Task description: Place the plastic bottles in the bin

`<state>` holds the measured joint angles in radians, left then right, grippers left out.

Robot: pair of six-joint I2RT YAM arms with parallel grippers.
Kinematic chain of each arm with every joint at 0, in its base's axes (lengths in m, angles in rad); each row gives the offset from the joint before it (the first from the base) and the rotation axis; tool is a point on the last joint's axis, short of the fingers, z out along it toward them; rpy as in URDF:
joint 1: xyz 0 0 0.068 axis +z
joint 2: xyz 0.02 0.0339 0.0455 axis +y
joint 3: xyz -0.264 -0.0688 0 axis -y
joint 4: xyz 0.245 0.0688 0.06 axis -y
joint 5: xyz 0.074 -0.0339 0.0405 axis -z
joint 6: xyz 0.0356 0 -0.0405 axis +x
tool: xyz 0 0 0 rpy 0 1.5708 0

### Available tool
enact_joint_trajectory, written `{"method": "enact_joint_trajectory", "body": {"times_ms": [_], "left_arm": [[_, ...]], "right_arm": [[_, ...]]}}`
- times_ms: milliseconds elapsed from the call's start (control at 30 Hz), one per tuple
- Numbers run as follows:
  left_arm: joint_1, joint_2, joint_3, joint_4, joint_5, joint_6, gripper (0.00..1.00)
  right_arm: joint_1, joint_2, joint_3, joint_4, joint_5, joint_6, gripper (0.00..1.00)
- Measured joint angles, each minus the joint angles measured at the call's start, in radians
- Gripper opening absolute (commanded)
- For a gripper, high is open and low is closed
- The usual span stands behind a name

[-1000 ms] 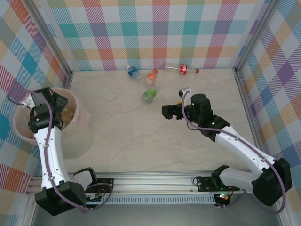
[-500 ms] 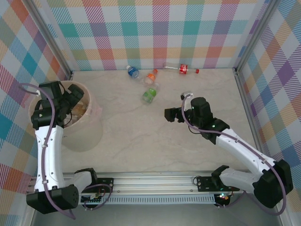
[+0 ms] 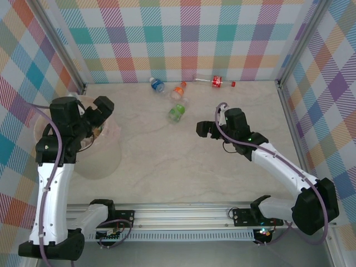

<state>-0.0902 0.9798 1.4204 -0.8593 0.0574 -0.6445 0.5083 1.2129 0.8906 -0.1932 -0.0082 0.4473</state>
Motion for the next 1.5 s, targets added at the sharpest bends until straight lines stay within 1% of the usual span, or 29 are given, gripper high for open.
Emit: {"method": "enact_joint_trajectory", "body": {"times_ms": [167,233,333,400,467,567,767,967,1200,1333,1500], "left_arm": [[-0.217,0.047,0.079,0.022,-0.032,0.014,1.00],[-0.324,0.103,0.130,0.025,-0.071,0.040,1.00],[-0.463,0.208,0.193,0.033,-0.134,0.086,1.00],[-0.523,0.286,0.219,0.038,-0.165,0.114,1.00],[-0.558,0.364,0.238,0.045,-0.189,0.140,1.00],[-0.578,0.465,0.245,0.056,-0.215,0.174,1.00],[-0.582,0.630,0.247,0.126,-0.272,0.274,1.00],[-0.582,0.865,0.273,0.197,-0.333,0.403,1.00],[-0.563,1.163,0.488,0.183,-0.342,0.491,1.00],[-0.538,1.283,0.618,0.160,-0.326,0.515,1.00],[-0.489,1.395,0.762,0.114,-0.287,0.514,1.00]], "right_arm": [[-0.020,-0.002,0.000,-0.012,0.029,0.069,1.00],[-0.029,-0.008,0.000,-0.016,0.044,0.095,1.00],[-0.045,-0.018,0.000,-0.031,0.065,0.127,1.00],[-0.054,-0.025,0.000,-0.042,0.074,0.143,1.00],[-0.061,-0.033,-0.001,-0.054,0.080,0.152,1.00],[-0.069,-0.058,-0.014,-0.063,0.080,0.152,1.00],[-0.071,-0.113,-0.027,-0.092,0.078,0.135,1.00],[-0.071,-0.185,-0.042,-0.127,0.080,0.103,1.00],[-0.071,-0.262,-0.063,-0.169,0.100,0.072,1.00],[-0.071,-0.287,-0.068,-0.188,0.114,0.060,1.00],[-0.071,-0.301,-0.071,-0.194,0.125,0.050,1.00]]}}
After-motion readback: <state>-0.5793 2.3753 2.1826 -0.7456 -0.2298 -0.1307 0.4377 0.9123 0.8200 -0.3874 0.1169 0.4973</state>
